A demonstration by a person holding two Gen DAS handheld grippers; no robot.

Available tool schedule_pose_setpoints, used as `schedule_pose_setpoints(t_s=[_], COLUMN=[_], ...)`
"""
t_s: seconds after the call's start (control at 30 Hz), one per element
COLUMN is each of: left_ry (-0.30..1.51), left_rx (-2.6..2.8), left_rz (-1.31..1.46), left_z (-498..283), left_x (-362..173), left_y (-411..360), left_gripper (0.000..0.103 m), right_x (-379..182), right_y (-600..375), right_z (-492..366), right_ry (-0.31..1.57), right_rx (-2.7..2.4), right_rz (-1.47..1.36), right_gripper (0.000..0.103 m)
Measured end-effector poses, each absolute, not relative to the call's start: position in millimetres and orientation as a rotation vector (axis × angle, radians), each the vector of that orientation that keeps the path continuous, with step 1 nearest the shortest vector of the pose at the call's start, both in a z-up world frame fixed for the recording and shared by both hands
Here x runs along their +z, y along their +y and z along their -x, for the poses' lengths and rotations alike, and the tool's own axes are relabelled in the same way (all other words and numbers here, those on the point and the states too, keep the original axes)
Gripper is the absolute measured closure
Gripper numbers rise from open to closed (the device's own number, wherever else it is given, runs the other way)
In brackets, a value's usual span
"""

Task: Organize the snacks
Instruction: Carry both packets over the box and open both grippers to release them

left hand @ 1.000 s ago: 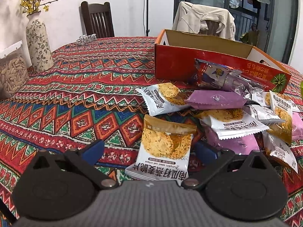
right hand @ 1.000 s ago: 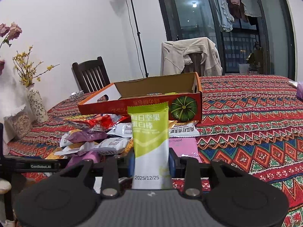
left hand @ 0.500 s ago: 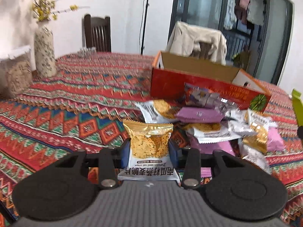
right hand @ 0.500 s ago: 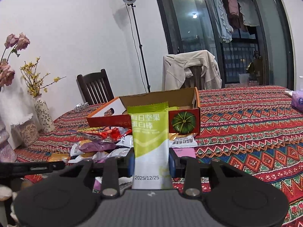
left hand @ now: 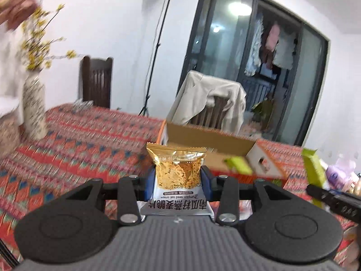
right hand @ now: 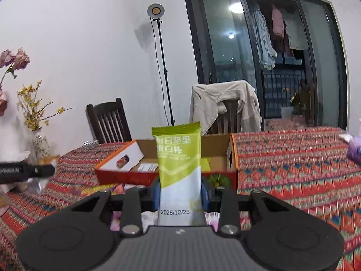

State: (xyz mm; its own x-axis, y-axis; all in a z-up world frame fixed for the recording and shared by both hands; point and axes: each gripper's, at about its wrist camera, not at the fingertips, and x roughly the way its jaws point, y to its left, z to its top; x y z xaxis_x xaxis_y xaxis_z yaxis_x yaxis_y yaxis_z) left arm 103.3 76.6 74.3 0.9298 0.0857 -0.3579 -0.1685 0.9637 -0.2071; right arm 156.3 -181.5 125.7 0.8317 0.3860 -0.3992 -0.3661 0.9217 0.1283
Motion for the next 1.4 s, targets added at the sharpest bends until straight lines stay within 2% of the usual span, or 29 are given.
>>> schedule_pose_setpoints(t_s=[0.5, 0.67, 0.73, 0.8, 1.3, 1.33, 1.37, 1.4], left_ry=[0.269, 0.292, 0.355, 0.379, 0.476, 0.488, 0.499, 0.510], left_rx=[0.137, 0.160, 0.171, 0.189, 0.208, 0.207, 0.209, 0.208], left_rz=[0.204, 0.274, 0.209, 0.222, 0.197, 0.194, 0.189, 0.182], left_z=[-251, -289, -303, -310, -326, -327, -328, -329], left_x=[131, 104, 88, 79, 58, 57, 56, 55], left_y=[60, 70, 67, 73, 72, 71, 70, 69], left_gripper=[0.061, 0.061, 0.062, 0.062, 0.061, 0.059, 0.046, 0.025], right_x=[172, 151, 132, 118, 81, 80, 78, 78], right_y=[-129, -117, -113, -111, -108, -107, -105, -103], right_z=[-308, -344, -349, -360, -377, -378, -379, -378], right_ry=[0.368, 0.379, 0.378, 0.433, 0.565, 0.571, 0.580, 0.588], right_rx=[0.354, 0.353, 0.358, 0.363, 0.368, 0.370, 0.367, 0.357], right_rz=[-0.080, -0.143, -0.124, -0.103, -0.097, -0.089, -0.080, -0.073], right_gripper=[0.070, 0.070, 0.070, 0.070, 0.069, 0.064, 0.062, 0.059])
